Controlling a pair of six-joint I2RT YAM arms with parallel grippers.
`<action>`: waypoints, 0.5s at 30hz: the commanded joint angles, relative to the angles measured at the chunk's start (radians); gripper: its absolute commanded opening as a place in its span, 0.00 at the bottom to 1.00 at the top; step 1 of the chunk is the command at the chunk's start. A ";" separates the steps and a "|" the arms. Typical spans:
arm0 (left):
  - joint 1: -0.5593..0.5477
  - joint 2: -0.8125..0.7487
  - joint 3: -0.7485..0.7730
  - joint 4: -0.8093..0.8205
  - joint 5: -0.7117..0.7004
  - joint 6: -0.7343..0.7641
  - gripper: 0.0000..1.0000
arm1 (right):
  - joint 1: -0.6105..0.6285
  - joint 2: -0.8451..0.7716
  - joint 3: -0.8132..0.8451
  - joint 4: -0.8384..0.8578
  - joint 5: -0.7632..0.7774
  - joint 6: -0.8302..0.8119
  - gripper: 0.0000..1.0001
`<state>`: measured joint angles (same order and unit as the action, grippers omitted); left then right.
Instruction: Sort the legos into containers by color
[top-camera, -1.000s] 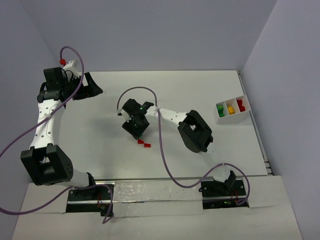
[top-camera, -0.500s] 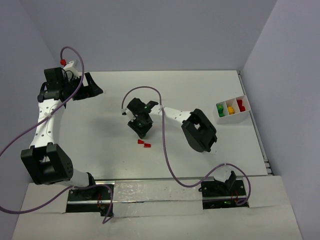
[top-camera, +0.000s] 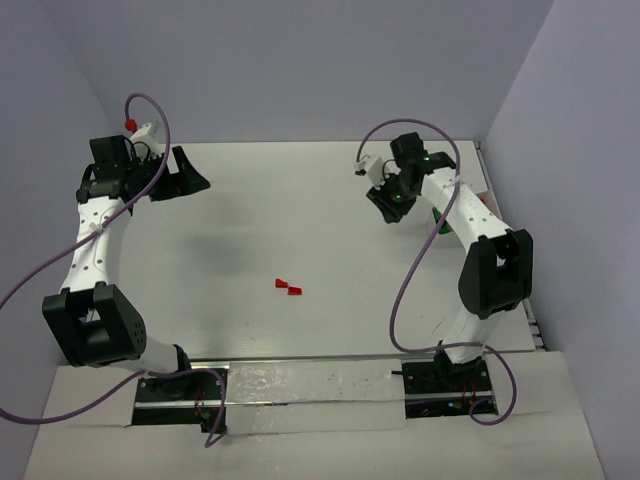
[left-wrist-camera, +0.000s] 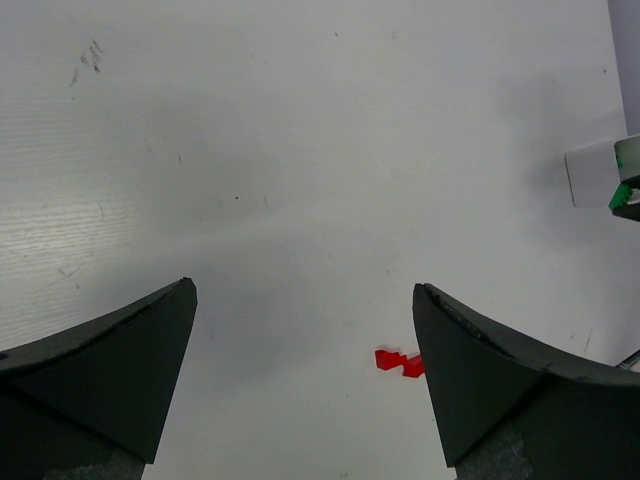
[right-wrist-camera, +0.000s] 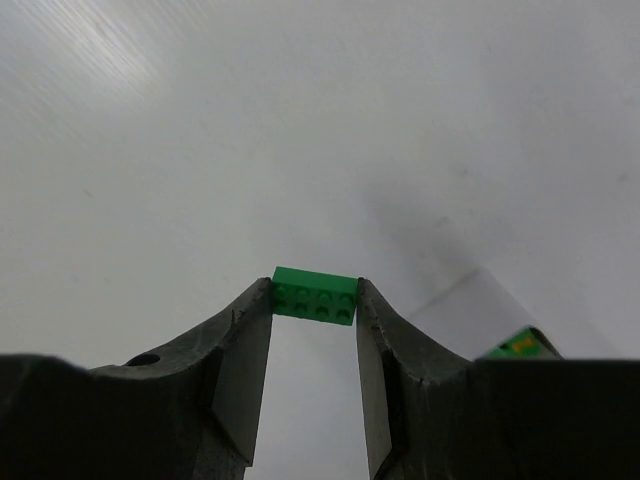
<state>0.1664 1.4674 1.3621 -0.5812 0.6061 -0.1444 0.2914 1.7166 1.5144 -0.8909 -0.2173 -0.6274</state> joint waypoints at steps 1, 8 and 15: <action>0.002 -0.008 0.015 0.022 0.066 0.012 0.99 | -0.136 0.055 0.088 -0.209 0.021 -0.311 0.24; -0.005 0.006 0.030 0.001 0.062 0.021 0.99 | -0.247 0.103 0.186 -0.314 0.111 -0.469 0.25; -0.023 0.018 0.035 0.015 0.053 0.000 0.99 | -0.272 0.140 0.214 -0.335 0.158 -0.523 0.30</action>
<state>0.1572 1.4755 1.3621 -0.5810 0.6422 -0.1431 0.0260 1.8406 1.6912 -1.1799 -0.0992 -1.0787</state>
